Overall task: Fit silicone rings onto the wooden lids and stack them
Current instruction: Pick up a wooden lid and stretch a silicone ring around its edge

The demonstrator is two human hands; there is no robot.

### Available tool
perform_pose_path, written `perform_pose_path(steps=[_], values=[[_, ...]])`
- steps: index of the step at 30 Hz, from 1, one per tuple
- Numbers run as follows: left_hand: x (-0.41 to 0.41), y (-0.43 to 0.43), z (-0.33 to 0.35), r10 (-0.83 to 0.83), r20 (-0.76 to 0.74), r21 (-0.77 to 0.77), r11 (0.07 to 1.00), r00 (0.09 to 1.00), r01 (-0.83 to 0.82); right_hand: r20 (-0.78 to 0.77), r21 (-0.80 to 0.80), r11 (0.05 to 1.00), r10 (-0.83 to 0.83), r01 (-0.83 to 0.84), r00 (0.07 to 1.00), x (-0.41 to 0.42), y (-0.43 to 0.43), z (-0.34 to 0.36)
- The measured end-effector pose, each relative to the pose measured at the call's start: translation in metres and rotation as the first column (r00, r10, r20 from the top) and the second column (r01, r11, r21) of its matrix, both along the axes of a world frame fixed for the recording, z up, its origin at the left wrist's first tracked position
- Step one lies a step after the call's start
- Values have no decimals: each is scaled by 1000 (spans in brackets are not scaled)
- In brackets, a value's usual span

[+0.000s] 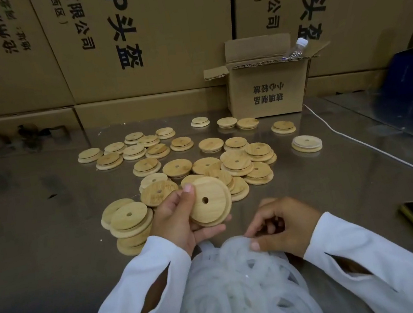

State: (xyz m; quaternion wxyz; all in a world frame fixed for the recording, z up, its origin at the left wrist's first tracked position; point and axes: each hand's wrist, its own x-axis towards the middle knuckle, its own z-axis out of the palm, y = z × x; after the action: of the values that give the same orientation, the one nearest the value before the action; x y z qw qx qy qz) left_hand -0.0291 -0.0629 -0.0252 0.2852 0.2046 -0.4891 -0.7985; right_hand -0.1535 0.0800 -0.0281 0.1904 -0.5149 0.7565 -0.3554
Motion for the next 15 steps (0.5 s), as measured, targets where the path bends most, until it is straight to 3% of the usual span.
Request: perform_pose_path(steps=[7,12,15], values=[[-1,-1,-4,-18,0,-60,998,1000,18,-4,-102,990,-96,95,995,3,2,6],[-1,0,-6,-12,6,-83,996,1000,12,291,-495,852,-23,171,956,4,7,27],[0,4,-3,-73,2,-71,995,997,73,427,-556,797,31,235,904,12,4,29]])
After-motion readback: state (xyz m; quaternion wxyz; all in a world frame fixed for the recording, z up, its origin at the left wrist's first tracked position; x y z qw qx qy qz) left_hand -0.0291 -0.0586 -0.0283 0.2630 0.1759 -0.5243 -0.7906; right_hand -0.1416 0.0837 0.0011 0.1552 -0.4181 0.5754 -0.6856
